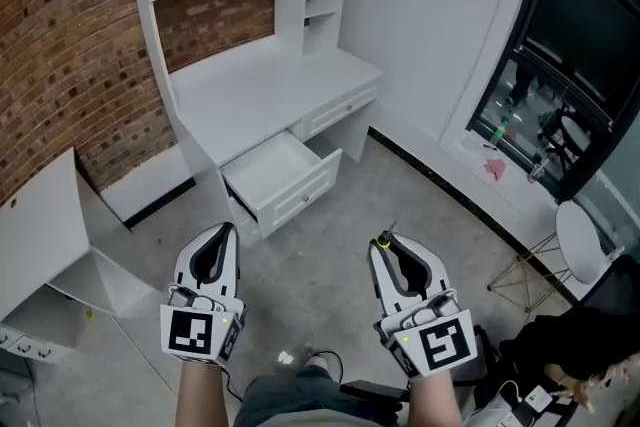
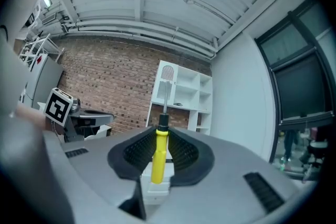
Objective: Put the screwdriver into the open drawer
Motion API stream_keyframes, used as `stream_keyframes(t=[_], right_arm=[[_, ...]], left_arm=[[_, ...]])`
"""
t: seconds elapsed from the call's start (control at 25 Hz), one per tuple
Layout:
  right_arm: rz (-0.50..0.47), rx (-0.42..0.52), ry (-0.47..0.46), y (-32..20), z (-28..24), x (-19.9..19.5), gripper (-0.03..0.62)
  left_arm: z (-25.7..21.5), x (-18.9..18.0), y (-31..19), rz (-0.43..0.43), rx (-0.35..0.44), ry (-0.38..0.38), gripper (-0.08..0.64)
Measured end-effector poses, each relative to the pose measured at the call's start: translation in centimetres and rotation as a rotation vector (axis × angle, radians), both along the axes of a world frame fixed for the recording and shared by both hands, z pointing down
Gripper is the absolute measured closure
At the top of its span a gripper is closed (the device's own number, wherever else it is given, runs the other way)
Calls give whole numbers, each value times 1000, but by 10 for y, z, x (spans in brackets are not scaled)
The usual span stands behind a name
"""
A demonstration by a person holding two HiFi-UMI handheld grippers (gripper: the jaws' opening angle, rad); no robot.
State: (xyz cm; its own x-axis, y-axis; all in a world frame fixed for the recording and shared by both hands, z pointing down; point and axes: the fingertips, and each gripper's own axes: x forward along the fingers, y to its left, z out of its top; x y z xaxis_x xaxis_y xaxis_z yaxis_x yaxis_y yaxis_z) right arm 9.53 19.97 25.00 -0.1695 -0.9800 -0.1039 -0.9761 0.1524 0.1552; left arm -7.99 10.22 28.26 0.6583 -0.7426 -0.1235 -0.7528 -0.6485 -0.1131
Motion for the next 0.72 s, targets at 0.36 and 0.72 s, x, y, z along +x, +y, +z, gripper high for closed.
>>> stream_keyframes(t=[0.36,0.72], right_arm=[[-15,-80,-43,-67,36,44,515],[-40,-100,-38,-178,42,59,515]], left_arm=[[22,28,-58,-44,-50,-39,546],[29,27,-164,-104,-53,-8,546]])
